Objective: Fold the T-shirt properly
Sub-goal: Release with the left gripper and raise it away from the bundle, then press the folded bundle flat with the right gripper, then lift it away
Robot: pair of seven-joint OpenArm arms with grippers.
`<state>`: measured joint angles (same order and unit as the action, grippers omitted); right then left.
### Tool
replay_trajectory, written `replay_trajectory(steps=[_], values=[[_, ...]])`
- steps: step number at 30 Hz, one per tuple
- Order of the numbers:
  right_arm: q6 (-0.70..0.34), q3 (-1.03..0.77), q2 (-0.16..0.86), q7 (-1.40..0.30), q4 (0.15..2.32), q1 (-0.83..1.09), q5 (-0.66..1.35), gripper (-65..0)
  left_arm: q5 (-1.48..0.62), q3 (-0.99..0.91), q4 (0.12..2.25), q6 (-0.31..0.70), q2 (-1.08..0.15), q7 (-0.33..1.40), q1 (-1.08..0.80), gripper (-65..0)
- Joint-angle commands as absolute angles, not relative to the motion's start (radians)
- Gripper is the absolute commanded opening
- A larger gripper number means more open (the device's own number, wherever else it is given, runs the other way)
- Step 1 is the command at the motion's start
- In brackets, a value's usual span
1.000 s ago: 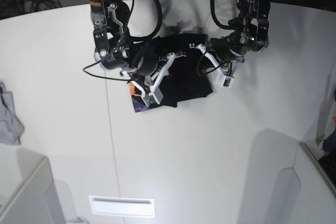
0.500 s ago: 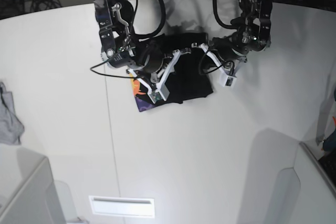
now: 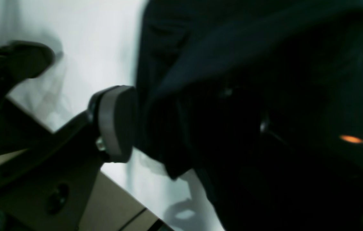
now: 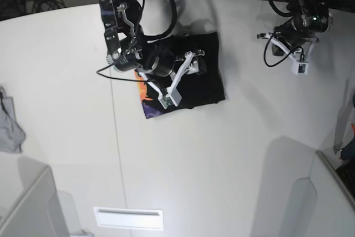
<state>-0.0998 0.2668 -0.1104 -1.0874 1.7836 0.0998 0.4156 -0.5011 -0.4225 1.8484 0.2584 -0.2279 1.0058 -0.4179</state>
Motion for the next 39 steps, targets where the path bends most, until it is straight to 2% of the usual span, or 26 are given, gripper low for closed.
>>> replay_trajectory(steps=[1, 6, 15, 18, 23, 25, 26, 28, 29, 35, 39], values=[[-0.101, 0.271, -0.116, -1.072, 1.805, 0.082, 0.444, -22.8, -0.519, -0.441, 1.867, 0.259, -0.245, 0.983, -0.409, -65.0], [-0.099, 0.34, -0.117, -1.069, 1.771, 0.045, 0.46, -28.1, -0.521, -0.541, 1.863, 0.26, -0.246, 0.984, -0.407, -65.0], [-0.099, 0.53, -0.117, -1.033, 1.69, 0.004, 0.464, -28.1, -0.521, -0.648, 1.859, 0.262, -0.269, 0.984, -0.398, -65.0], [-0.105, 0.584, -0.11, -1.073, 1.776, -0.021, 0.463, -28.1, -0.521, -0.69, 1.807, 0.32, -0.292, 0.984, -0.39, -65.0], [-0.099, 0.602, -0.028, -1.079, 1.995, -0.045, 0.46, -28.8, -0.521, -0.817, 1.65, 0.45, -0.297, 0.986, -0.357, -65.0], [-0.099, 0.532, -0.004, -1.078, 1.994, -0.042, 0.456, -35.9, -0.521, -0.855, 1.609, 0.492, -0.315, 0.986, -0.357, -65.0], [-0.099, 0.484, 0.012, -1.078, 1.98, -0.039, 0.455, -43.2, -0.521, -0.874, 1.598, 0.519, -0.32, 0.986, -0.36, -65.0], [-0.099, 0.389, 0.062, -1.076, 1.945, -0.028, 0.455, -62.6, -0.519, -0.895, 1.595, 0.555, -0.325, 0.986, -0.363, -65.0], [-0.102, 0.357, 0.081, -1.076, 1.936, -0.027, 0.455, -65.0, -0.519, -0.901, 1.593, 0.558, -0.326, 0.986, -0.367, -65.0], [-0.104, 0.254, 0.179, -1.076, 1.928, 0.005, 0.456, -65.0, -0.518, -0.901, 1.613, 0.558, -0.325, 0.986, -0.389, -65.0], [-0.104, 0.255, 0.18, -1.076, 1.923, 0.059, 0.458, -65.0, -0.518, -0.9, 1.609, 0.558, -0.325, 0.986, -0.381, -65.0]])
